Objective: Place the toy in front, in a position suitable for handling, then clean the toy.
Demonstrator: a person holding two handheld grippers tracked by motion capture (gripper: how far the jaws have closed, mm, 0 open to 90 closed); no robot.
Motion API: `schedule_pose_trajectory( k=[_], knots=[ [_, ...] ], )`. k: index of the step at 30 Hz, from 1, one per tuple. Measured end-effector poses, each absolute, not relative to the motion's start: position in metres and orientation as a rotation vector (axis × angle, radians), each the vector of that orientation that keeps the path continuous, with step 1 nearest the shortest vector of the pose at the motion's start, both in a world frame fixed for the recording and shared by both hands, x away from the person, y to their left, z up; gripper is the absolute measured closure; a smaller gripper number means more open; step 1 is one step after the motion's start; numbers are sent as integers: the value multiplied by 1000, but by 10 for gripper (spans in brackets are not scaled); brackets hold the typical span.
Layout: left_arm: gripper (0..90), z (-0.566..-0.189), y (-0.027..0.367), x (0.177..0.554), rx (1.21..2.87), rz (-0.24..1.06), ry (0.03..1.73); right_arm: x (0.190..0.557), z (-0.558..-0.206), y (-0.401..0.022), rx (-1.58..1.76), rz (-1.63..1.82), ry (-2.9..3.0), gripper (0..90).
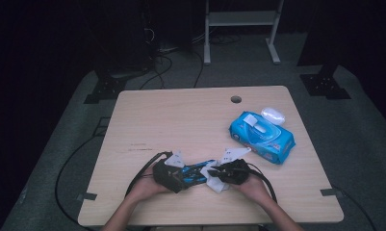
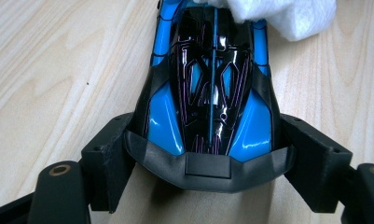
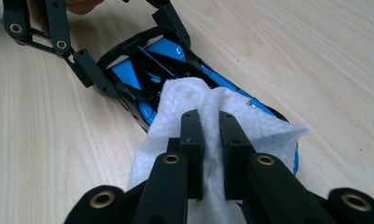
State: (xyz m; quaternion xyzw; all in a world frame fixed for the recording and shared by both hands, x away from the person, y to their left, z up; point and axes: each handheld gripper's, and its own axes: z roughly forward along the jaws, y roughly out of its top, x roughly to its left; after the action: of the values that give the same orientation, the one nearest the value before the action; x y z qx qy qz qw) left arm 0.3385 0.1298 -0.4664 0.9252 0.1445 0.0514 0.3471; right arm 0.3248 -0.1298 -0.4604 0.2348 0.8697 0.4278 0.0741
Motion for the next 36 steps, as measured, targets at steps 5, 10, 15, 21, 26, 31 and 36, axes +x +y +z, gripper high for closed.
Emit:
schedule_pose_trajectory(
  k=[5, 10, 15, 21, 26, 31, 36],
  knots=[
    [240, -467, 126, 339, 2393, 137, 371, 327, -462, -145, 730, 1209, 2559, 820],
    [234, -468, 123, 339, 2395, 161, 374, 323, -462, -140, 737, 1246, 2558, 820],
    [232, -469, 122, 339, 2399, 175, 377, 323, -463, -138, 733, 1250, 2558, 819],
    [231, -470, 120, 339, 2397, 179, 380, 315, -457, -120, 628, 1257, 2562, 819],
    [233, -469, 120, 338, 2403, 183, 377, 317, -456, -119, 629, 1254, 2574, 820],
    [233, -469, 119, 338, 2406, 186, 378, 326, -461, -141, 729, 1188, 2538, 819],
    [232, -469, 118, 338, 2413, 188, 386, 316, -459, -122, 672, 1298, 2559, 819]
  ],
)
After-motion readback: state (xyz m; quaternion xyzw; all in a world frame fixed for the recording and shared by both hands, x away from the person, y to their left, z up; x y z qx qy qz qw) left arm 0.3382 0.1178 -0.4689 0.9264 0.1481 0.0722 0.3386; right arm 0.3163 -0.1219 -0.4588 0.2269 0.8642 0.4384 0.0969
